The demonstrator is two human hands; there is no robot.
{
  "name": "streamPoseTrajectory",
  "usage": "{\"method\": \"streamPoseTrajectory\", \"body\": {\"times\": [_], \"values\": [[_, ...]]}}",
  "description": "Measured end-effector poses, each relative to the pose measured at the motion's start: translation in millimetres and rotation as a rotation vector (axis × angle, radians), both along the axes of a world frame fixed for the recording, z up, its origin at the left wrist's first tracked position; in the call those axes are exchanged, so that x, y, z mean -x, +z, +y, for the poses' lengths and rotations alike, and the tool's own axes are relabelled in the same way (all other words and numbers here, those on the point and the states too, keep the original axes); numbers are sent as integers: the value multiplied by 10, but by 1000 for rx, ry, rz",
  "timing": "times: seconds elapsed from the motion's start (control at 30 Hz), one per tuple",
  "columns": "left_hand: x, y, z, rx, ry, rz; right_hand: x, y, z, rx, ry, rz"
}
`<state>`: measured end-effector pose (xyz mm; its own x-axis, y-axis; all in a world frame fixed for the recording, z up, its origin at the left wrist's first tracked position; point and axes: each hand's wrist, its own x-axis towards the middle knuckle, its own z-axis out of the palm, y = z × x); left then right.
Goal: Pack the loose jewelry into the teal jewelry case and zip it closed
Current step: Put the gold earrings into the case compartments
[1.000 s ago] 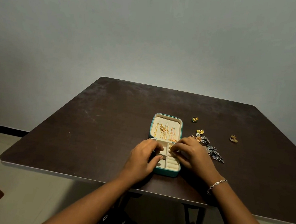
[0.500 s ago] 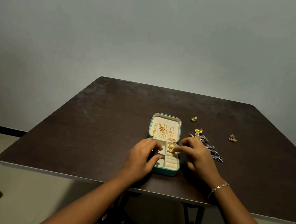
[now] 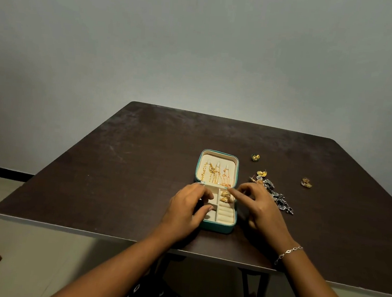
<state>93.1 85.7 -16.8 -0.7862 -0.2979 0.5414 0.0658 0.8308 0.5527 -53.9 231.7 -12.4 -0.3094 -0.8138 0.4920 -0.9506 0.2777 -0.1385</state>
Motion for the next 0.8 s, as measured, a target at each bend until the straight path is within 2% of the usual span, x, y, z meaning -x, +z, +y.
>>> {"method": "streamPoseTrajectory", "body": {"times": [0.03,0.1,0.2,0.33,0.47,0.6,0.8], "values": [[-2,-2,0,4,1,1,22,-1,-28,19,-37,-97],[-6,-5,-2,8,-1,1,10,10,-53,-6,-69,-153],[-2,-4,-4,7,-1,2,-64,34,-26,-38,-7,40],[2,-6,-8,9,0,1,11,-48,-31,-15,4,-163],[-3,-14,-14,12,-1,5,49,-110,-2,8,-5,-204],[-1,-19,-18,13,-2,8,-14,-104,58,-91,2,-63],[3,-40,-30,7,-5,23,-35,-35,183,-53,-15,-150]]}}
